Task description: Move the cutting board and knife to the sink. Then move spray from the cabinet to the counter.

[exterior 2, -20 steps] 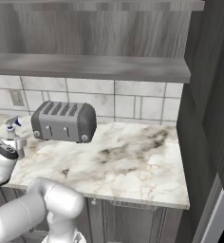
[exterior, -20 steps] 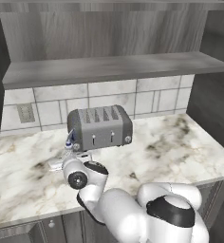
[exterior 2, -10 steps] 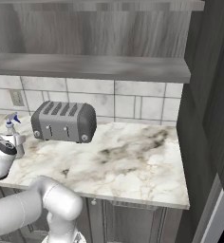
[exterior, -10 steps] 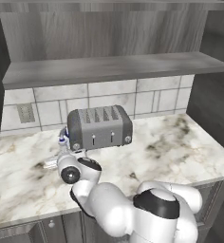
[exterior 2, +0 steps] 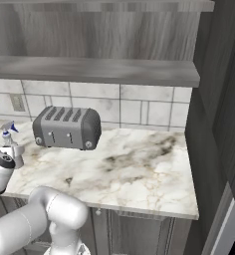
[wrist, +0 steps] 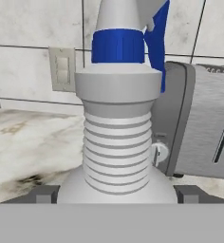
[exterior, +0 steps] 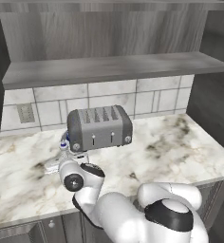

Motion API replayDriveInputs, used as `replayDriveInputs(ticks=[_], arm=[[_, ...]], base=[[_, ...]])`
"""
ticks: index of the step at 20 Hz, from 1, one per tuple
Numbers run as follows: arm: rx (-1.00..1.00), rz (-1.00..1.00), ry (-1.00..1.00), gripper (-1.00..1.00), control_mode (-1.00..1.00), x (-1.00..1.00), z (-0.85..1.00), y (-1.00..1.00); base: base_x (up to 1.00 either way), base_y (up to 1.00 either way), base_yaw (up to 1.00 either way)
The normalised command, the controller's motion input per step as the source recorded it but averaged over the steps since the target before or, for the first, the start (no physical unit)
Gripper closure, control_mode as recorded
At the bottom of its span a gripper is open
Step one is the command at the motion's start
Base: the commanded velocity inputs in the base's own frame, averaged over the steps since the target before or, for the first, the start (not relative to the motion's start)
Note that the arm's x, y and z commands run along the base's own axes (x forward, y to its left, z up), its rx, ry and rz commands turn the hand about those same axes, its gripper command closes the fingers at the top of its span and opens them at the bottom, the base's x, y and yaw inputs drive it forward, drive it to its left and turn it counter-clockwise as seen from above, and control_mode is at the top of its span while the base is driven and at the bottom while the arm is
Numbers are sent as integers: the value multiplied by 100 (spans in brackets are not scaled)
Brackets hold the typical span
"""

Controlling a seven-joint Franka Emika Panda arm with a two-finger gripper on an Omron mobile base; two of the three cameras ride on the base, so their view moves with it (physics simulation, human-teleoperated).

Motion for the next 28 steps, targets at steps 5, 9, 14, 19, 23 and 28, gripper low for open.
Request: replayDriveInputs(ticks=[5,9,14,19,23,28], arm=[[0,0,-1,-100,-100,0,0,0],[0,0,-2,-100,-100,-5,1,0],[1,0,-3,-100,-100,-28,21,0],[0,0,0,-100,-100,-21,38,0],[0,0,0,-100,-100,-18,42,0],[0,0,0,-100,-100,-56,47,-2]], base=[[0,0,0],[0,0,0],[0,0,0],[0,0,0],[0,0,0],[0,0,0]])
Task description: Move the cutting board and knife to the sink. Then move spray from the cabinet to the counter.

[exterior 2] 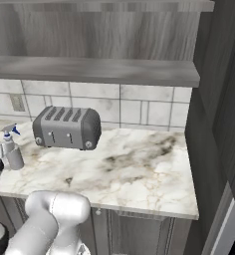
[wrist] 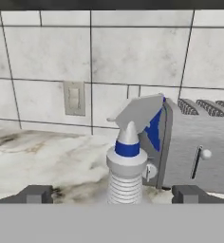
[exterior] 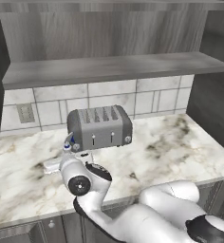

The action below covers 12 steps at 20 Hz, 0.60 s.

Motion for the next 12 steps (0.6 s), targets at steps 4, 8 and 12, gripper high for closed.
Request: replayDriveInputs(ticks=[4,8,12], arm=[[0,0,0,-100,-100,-100,59,-16],[4,0,3,-100,-100,-94,87,-18],[7,-2,19,-100,-100,-69,100,-18]], base=[[0,0,0],[0,0,0],[0,0,0]])
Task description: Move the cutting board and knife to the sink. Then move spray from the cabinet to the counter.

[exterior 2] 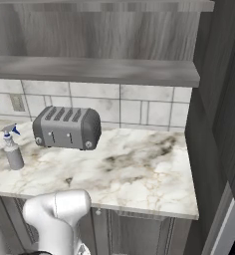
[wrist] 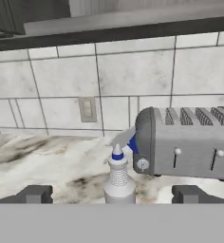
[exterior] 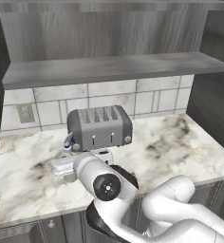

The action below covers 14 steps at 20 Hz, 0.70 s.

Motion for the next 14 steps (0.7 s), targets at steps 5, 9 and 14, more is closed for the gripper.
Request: replayDriveInputs(ticks=[5,9,14], arm=[[1,-5,30,-100,-100,-56,84,-25],[0,-9,38,-100,-100,-42,66,-29],[0,-9,37,-100,-100,-33,42,-28]], base=[[0,0,0],[0,0,0],[0,0,0]])
